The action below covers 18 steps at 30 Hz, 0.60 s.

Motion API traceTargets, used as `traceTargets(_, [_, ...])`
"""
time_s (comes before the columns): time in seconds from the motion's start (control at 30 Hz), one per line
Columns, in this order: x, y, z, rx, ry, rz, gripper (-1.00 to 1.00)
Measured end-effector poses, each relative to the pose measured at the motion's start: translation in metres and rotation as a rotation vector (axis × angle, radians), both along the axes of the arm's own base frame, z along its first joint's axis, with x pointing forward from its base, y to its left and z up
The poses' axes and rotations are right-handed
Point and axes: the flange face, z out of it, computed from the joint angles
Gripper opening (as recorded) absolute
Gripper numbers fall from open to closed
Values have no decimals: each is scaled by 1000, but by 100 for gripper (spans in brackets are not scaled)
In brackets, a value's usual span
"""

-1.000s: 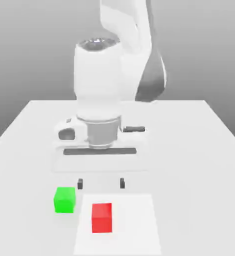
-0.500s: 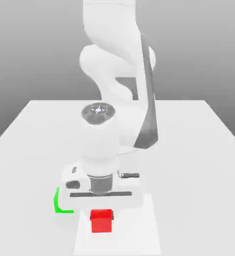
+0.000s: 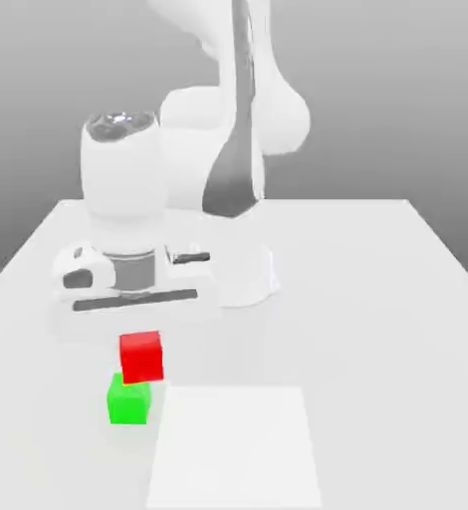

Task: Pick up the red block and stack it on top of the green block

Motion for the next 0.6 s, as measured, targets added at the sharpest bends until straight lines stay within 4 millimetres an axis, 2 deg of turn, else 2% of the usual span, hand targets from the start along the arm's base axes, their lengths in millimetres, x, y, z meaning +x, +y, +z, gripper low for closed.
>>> traceTargets(0.1, [-12, -10, -2, 23, 0, 52, -100])
traceTargets(0.47, [-11, -1, -47, 98, 14, 69, -100])
traceTargets(0.6, [-13, -6, -58, 80, 14, 58, -100])
